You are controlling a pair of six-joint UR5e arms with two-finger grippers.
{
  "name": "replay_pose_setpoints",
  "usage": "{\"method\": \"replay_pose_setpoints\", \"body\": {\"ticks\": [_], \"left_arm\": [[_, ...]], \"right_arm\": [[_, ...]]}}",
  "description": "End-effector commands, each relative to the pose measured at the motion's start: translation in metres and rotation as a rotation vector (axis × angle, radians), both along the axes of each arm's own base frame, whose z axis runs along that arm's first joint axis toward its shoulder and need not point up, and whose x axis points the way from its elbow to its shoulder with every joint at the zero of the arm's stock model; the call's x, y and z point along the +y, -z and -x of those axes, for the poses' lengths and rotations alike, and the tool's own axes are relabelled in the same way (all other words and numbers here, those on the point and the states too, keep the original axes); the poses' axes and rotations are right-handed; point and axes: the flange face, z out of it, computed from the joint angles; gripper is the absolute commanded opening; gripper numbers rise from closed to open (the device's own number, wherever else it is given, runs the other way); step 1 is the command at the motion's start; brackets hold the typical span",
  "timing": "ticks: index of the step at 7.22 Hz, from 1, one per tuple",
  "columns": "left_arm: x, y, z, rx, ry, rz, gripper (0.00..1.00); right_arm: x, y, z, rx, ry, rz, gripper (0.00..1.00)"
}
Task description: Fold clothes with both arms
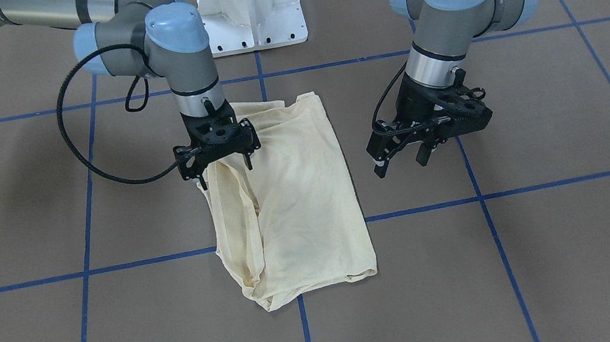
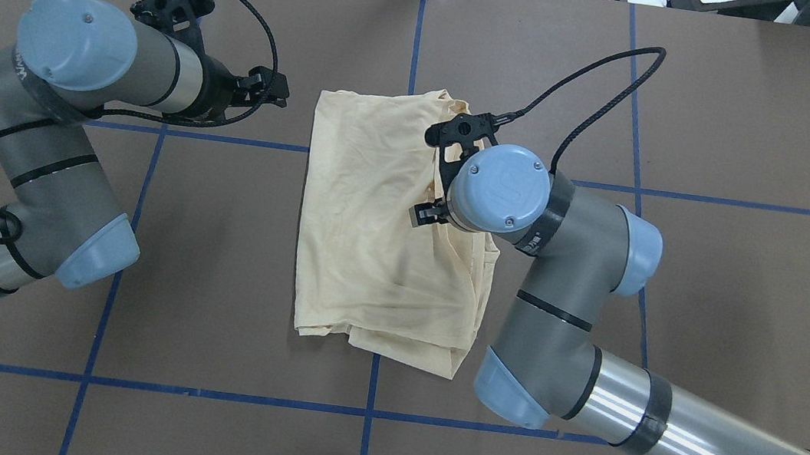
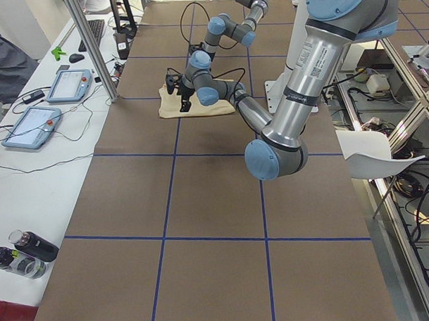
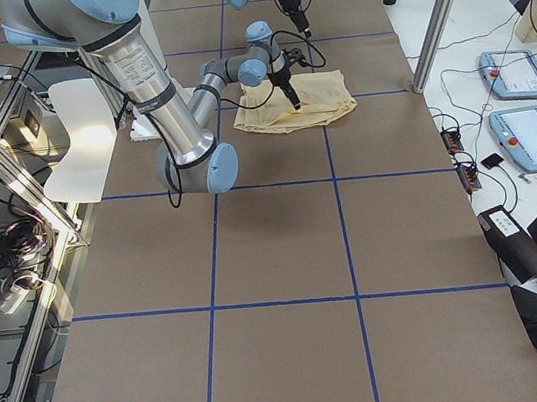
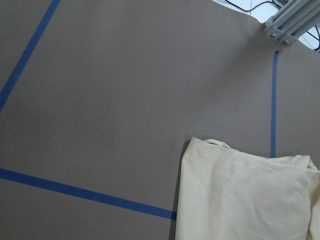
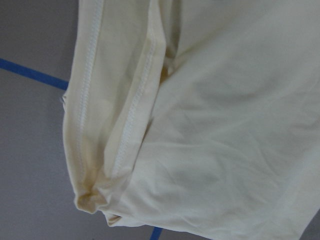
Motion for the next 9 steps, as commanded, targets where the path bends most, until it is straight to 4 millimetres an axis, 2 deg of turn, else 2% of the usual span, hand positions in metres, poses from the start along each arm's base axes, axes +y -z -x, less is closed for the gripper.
{"method": "replay_pose_setpoints", "body": {"ticks": [1, 3, 5, 6, 8, 9], "left_arm": [[0.0, 0.0, 0.0, -0.001, -0.001, -0.004, 1.0], [0.0, 0.0, 0.0, -0.001, -0.001, -0.002, 1.0], [0.0, 0.002, -0.001, 0.004, -0.001, -0.005, 1.0], [0.0, 0.004, -0.001, 0.006, -0.002, -0.009, 1.0], [0.001, 0.008, -0.003, 0.012, -0.005, -0.009, 1.0], [0.001, 0.009, -0.003, 0.013, -0.005, -0.01, 1.0]], "right_arm": [[-0.015, -0.014, 0.022, -0.015, -0.01, -0.008, 1.0], [-0.032, -0.028, 0.013, 0.006, -0.028, 0.01, 0.99], [-0.055, -0.057, 0.006, 0.045, -0.038, 0.056, 0.99], [-0.06, -0.062, 0.0, 0.045, -0.036, 0.07, 0.99], [-0.092, -0.087, -0.042, 0.051, -0.014, 0.116, 0.99], [-0.099, -0.094, -0.054, 0.056, 0.011, 0.105, 0.99]]}}
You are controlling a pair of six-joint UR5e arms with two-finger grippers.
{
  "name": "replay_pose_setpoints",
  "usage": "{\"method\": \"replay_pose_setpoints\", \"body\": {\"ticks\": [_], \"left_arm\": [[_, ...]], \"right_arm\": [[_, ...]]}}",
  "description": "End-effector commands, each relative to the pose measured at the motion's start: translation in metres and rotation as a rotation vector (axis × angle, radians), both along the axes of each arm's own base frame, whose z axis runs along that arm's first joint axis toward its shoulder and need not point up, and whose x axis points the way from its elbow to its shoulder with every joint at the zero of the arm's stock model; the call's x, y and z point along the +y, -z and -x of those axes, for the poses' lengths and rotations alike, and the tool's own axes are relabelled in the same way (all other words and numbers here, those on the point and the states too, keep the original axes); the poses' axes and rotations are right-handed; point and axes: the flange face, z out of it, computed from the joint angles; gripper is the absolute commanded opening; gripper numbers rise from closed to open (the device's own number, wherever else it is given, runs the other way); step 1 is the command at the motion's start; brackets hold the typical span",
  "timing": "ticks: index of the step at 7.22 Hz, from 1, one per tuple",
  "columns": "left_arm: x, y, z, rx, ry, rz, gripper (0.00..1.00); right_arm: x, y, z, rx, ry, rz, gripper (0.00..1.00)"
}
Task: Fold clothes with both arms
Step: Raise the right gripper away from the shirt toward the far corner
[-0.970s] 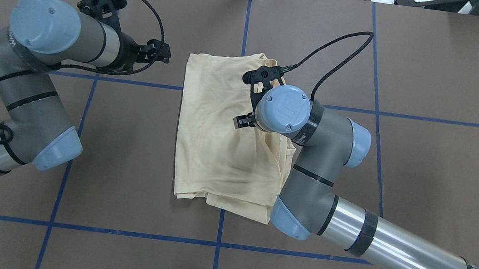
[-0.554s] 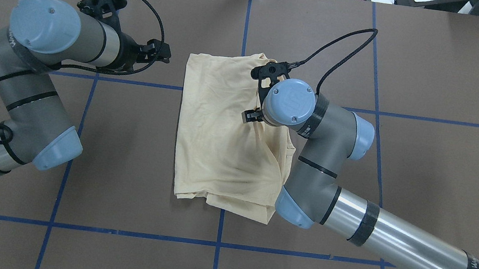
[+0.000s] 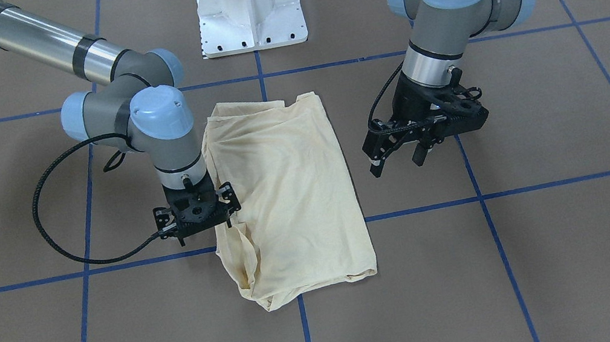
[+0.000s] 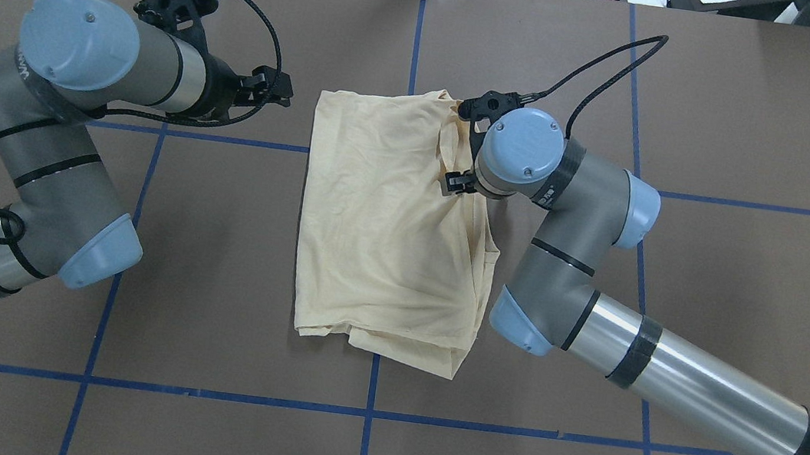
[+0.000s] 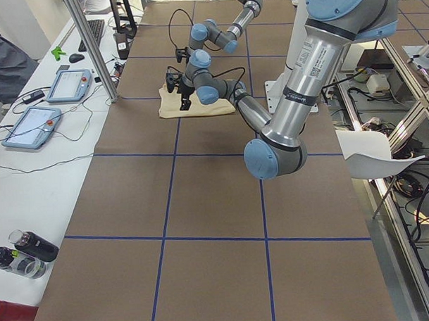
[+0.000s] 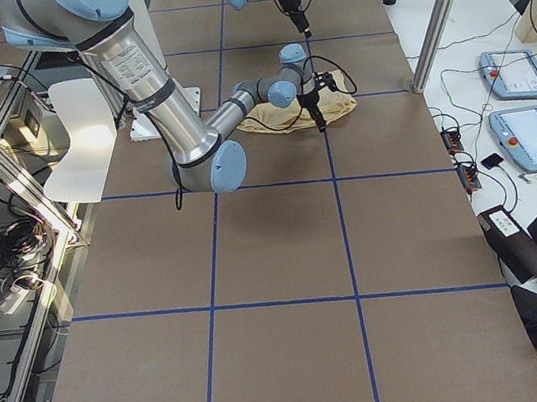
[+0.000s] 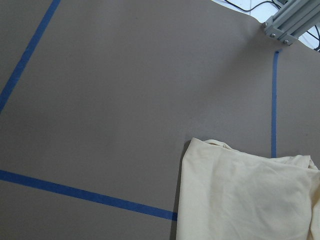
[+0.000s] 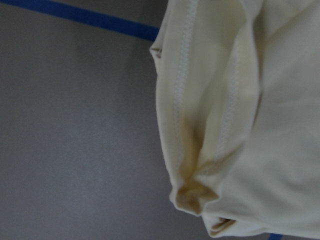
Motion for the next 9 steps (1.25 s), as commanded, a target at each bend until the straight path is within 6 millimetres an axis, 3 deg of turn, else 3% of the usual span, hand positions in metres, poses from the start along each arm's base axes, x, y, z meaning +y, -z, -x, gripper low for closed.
{"method": "replay_pose_setpoints", "body": {"ticks": [1, 2, 5, 6, 7, 8, 9], "left_arm": [[0.0, 0.001, 0.001, 0.001, 0.0, -0.001, 1.0], [0.0, -0.002, 0.001, -0.002, -0.001, 0.0, 1.0], [0.0, -0.003, 0.001, 0.0, -0.002, -0.006, 1.0], [0.0, 0.001, 0.001, 0.007, -0.003, -0.014, 1.0], [0.008, 0.01, 0.004, 0.041, -0.003, -0.03, 1.0], [0.023, 0.023, 0.01, 0.144, -0.02, 0.009, 1.0], [0.048, 0.029, 0.009, 0.267, -0.048, 0.061, 1.0]], "right_arm": [[-0.019, -0.014, -0.031, 0.0, 0.02, 0.004, 0.99], [-0.025, 0.005, -0.034, -0.032, 0.019, 0.001, 0.99], [-0.042, 0.08, -0.016, -0.123, -0.071, 0.02, 0.98], [-0.031, 0.094, -0.024, -0.188, -0.085, 0.065, 0.99], [-0.001, 0.088, -0.038, -0.268, -0.072, 0.176, 0.99], [0.043, 0.083, -0.062, -0.34, -0.088, 0.253, 0.99], [0.081, 0.073, -0.078, -0.373, -0.101, 0.31, 0.99]]}}
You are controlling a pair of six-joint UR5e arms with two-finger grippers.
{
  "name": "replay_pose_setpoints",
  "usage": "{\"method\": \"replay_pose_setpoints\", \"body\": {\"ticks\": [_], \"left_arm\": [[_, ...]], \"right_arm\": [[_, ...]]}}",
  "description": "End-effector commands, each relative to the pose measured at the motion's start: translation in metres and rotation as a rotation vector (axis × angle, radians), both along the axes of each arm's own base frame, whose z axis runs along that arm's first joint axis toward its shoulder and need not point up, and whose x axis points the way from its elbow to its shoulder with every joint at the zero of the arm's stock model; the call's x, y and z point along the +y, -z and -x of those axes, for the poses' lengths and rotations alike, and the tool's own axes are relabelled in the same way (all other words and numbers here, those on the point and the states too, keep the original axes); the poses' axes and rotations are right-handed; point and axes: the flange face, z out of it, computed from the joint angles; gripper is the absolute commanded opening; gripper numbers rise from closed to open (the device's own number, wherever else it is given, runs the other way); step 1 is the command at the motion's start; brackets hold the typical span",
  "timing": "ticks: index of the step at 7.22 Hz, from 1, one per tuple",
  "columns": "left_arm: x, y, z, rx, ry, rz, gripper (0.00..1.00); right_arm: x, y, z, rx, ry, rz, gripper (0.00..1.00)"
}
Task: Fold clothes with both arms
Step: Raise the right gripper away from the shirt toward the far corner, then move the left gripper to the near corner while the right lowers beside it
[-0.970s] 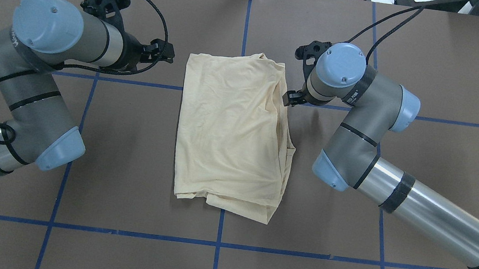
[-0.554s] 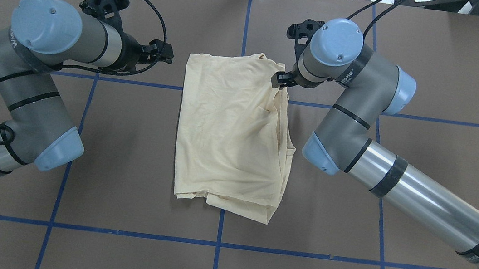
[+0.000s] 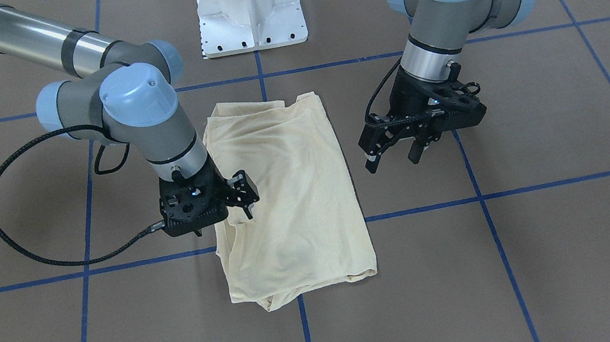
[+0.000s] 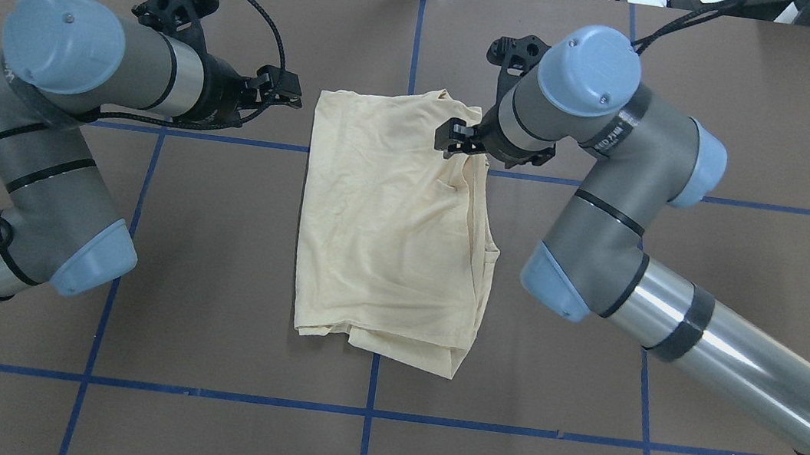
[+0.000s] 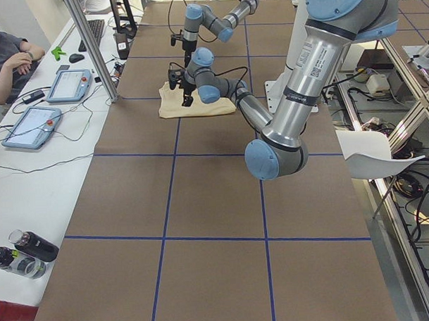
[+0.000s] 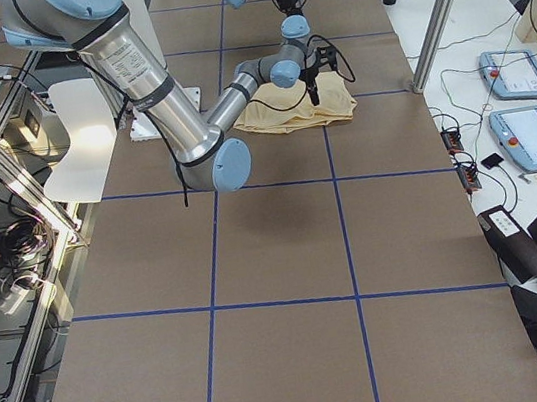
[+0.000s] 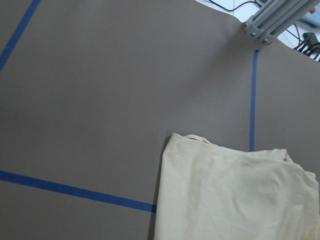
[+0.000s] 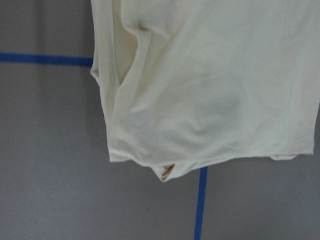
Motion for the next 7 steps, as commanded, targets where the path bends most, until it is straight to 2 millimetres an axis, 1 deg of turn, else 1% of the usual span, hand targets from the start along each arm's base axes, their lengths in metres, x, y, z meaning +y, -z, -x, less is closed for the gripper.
{"method": "replay_pose_setpoints", "body": {"ticks": [1, 2, 3, 4, 5, 6, 7], "left_arm": [[0.059, -0.004, -0.009, 0.213, -0.057, 0.096, 1.0], [0.091, -0.023, -0.024, 0.29, -0.038, 0.131, 1.0], [0.132, -0.041, -0.051, 0.323, -0.024, 0.16, 1.0], [0.161, -0.045, -0.075, 0.33, -0.011, 0.184, 1.0], [0.178, -0.049, -0.091, 0.314, -0.019, 0.192, 1.0], [0.19, -0.056, -0.103, 0.294, -0.042, 0.202, 1.0], [0.195, -0.068, -0.116, 0.265, -0.053, 0.213, 1.0]], "right_arm": [[0.068, -0.011, -0.028, -0.081, 0.003, 0.122, 0.99], [0.079, -0.015, -0.023, -0.099, -0.01, 0.166, 0.99], [0.098, -0.037, -0.02, -0.16, 0.003, 0.163, 0.99], [0.111, -0.059, -0.023, -0.205, 0.01, 0.151, 0.99], [0.112, -0.06, -0.022, -0.207, 0.017, 0.153, 0.99], [0.111, -0.061, -0.021, -0.205, 0.017, 0.154, 0.99], [0.112, -0.061, -0.021, -0.207, 0.017, 0.158, 0.99]]}}
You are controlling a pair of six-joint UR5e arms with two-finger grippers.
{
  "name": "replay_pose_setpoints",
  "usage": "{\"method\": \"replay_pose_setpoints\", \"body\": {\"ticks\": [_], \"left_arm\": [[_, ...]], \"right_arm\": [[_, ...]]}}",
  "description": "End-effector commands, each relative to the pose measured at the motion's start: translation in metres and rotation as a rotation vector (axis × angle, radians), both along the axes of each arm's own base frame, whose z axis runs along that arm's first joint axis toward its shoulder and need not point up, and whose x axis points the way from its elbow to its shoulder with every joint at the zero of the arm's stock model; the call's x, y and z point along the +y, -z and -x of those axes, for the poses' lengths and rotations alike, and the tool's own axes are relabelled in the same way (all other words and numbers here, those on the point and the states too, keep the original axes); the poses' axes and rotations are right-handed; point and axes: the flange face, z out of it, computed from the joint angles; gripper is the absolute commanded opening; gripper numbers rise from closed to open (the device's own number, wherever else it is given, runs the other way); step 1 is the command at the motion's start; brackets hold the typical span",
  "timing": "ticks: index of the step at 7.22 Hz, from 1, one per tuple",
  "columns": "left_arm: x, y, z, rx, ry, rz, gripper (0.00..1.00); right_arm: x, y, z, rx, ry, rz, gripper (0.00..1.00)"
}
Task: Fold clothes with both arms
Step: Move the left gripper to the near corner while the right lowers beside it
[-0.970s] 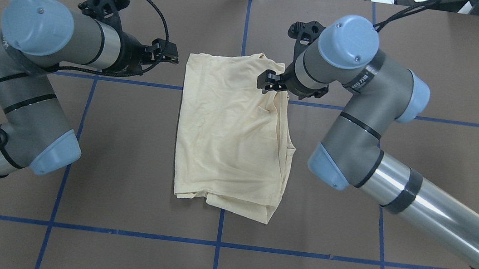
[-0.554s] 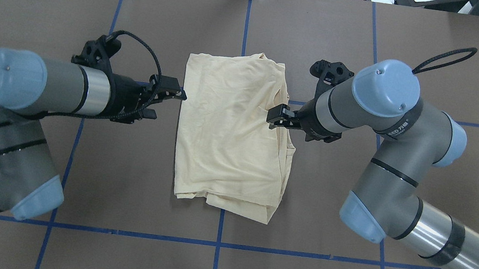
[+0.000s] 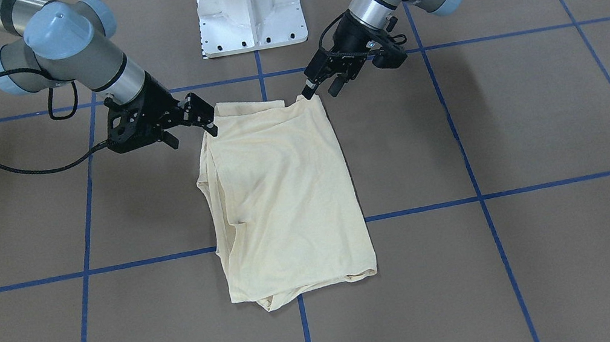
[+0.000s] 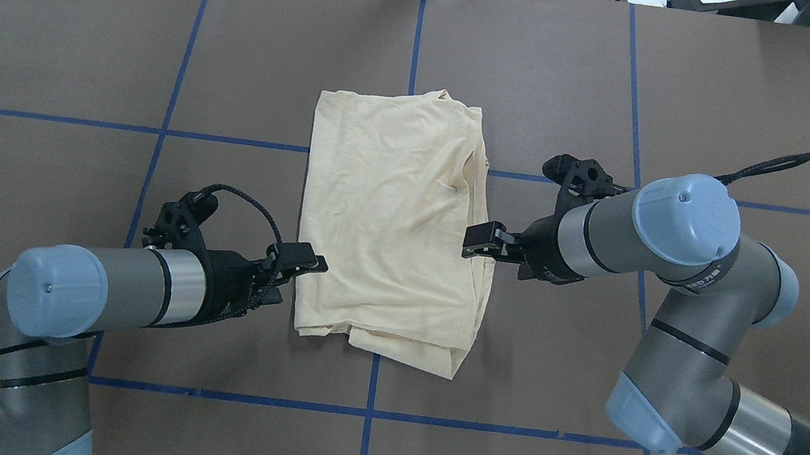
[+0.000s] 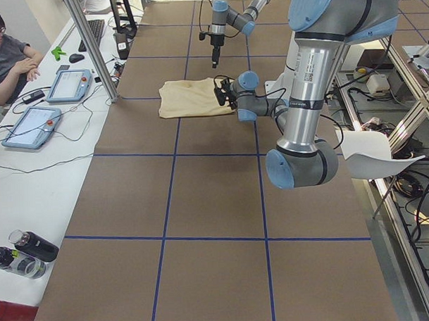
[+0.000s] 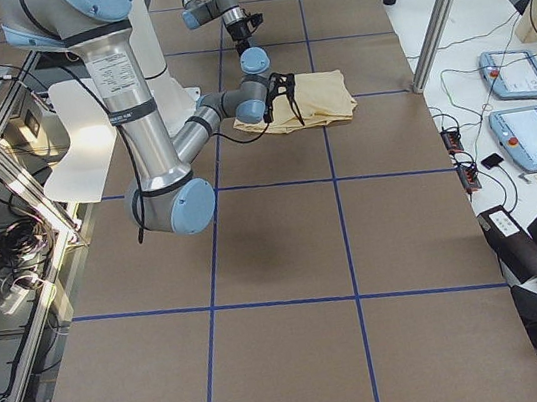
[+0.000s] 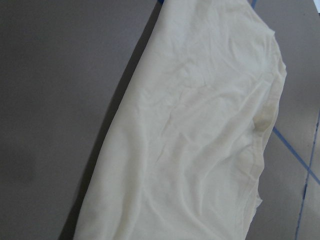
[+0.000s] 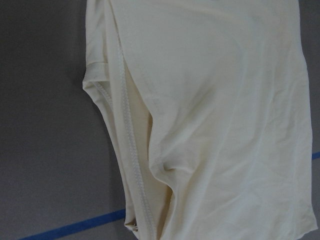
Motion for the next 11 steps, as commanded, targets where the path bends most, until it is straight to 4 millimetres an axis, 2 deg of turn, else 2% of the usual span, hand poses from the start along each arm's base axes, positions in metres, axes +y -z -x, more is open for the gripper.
{"method": "replay_pose_setpoints", "body": {"ticks": [1, 2, 4, 5, 7, 8, 9, 11], "left_arm": [[0.013, -0.018, -0.025, -0.047, -0.027, 0.016, 1.0], [0.023, -0.017, -0.035, -0.068, -0.049, 0.022, 1.0], [0.022, -0.008, -0.057, -0.097, -0.057, 0.031, 0.97], [0.021, -0.009, -0.059, -0.099, -0.057, 0.031, 0.91], [0.021, -0.01, -0.058, -0.103, -0.058, 0.028, 0.87], [0.02, -0.009, -0.058, -0.101, -0.058, 0.028, 0.77], [0.019, -0.008, -0.057, -0.1, -0.056, 0.028, 0.5], [0.018, -0.01, -0.056, -0.105, -0.053, 0.023, 0.19]], "right_arm": [[0.002, 0.003, 0.001, -0.011, -0.001, 0.011, 0.99], [0.002, 0.005, 0.001, -0.012, -0.001, 0.011, 0.99], [0.002, 0.005, -0.001, -0.013, -0.003, 0.01, 0.99], [0.002, 0.005, 0.0, -0.013, 0.0, 0.011, 0.99], [0.002, 0.004, -0.001, -0.012, -0.001, 0.012, 0.99], [0.002, 0.003, -0.001, -0.011, -0.001, 0.012, 0.99], [0.002, 0.003, -0.001, -0.011, -0.001, 0.012, 0.99], [0.002, 0.003, -0.001, -0.011, -0.002, 0.014, 0.99]]}}
